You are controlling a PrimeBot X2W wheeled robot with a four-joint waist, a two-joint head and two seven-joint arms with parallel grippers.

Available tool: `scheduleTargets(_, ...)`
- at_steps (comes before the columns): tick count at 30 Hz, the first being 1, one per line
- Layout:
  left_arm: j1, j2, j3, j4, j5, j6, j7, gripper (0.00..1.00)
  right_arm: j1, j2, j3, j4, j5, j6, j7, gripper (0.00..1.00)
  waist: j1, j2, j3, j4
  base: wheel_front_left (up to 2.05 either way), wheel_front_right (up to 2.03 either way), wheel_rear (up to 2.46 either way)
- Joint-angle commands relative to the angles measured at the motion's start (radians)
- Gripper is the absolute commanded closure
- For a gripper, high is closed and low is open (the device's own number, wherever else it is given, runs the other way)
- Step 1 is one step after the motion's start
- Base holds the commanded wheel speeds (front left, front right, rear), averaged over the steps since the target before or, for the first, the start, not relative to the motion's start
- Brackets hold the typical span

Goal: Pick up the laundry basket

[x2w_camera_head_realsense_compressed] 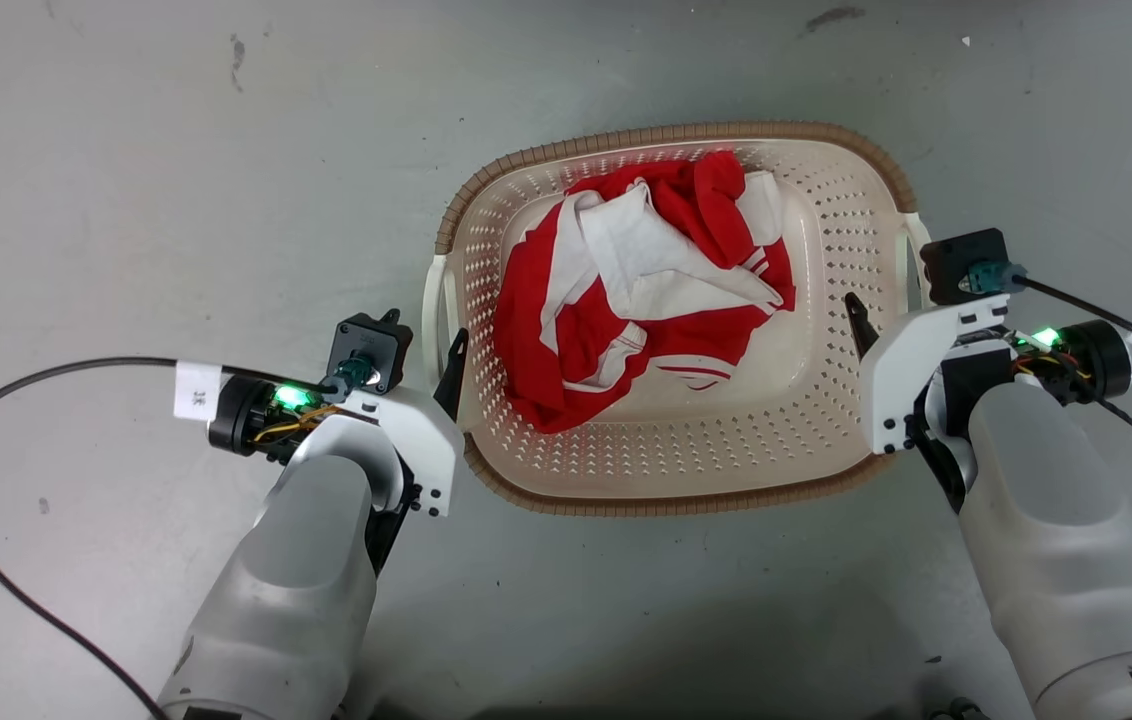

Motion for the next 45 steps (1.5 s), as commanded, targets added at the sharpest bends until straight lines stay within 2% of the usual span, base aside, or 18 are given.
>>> scheduleTargets(1,-0.019,0.000,-0.004,0.027,-0.005,-0.003,-0.002,0.00,-0.024,-0.001,0.002,0.014,0.005,-0.001,0.004,0.00,-0.0002,0.0000,0.006,0.001,0.00,0.00,0.00)
scheduleTargets(9,-0.116,-0.002,-0.038,0.182,-0.027,-0.014,0.040,0.00,-0.080,0.000,0.008,0.080,-0.059,-0.001,0.007,0.00,-0.0002,0.0000,0.037,-0.002,0.00,0.00,0.00)
scheduleTargets(22,-0.171,-0.010,-0.106,0.233,-0.068,-0.018,0.035,0.00,-0.140,0.000,-0.039,0.161,-0.073,-0.001,0.011,0.00,-0.0002,0.0000,0.059,0.010,0.00,0.00,0.00)
scheduleTargets(23,-0.170,-0.011,-0.114,0.234,-0.079,-0.018,0.039,0.18,-0.142,0.000,-0.039,0.168,-0.074,-0.001,0.016,0.58,-0.0002,0.0000,0.059,0.010,0.00,0.00,0.00)
scheduleTargets(24,-0.168,-0.012,-0.122,0.235,-0.092,-0.018,0.043,0.81,-0.145,0.000,-0.039,0.174,-0.075,-0.001,0.014,1.00,-0.0002,0.0000,0.059,0.010,0.00,0.00,0.00)
scheduleTargets(25,-0.167,-0.012,-0.129,0.235,-0.107,-0.018,0.044,1.00,-0.148,0.000,-0.040,0.180,-0.074,-0.001,0.015,1.00,-0.0002,0.0000,0.059,0.009,0.00,0.00,0.00)
scheduleTargets(37,-0.151,-0.013,-0.277,0.214,-0.221,-0.019,0.071,1.00,-0.151,-0.003,-0.062,0.221,-0.110,0.000,0.049,1.00,-0.0002,0.0000,0.009,0.011,0.00,0.00,0.00)
scheduleTargets(42,-0.128,-0.017,-0.395,0.178,-0.325,-0.020,0.180,1.00,-0.162,0.000,-0.035,0.258,-0.106,-0.001,0.163,1.00,-0.0002,0.0000,-0.097,0.011,0.00,0.00,0.00)
scheduleTargets(45,-0.117,0.006,-0.468,0.141,-0.389,-0.020,0.267,1.00,-0.158,0.001,-0.017,0.268,-0.101,-0.001,0.225,1.00,-0.0002,0.0000,-0.160,0.011,0.00,0.00,0.00)
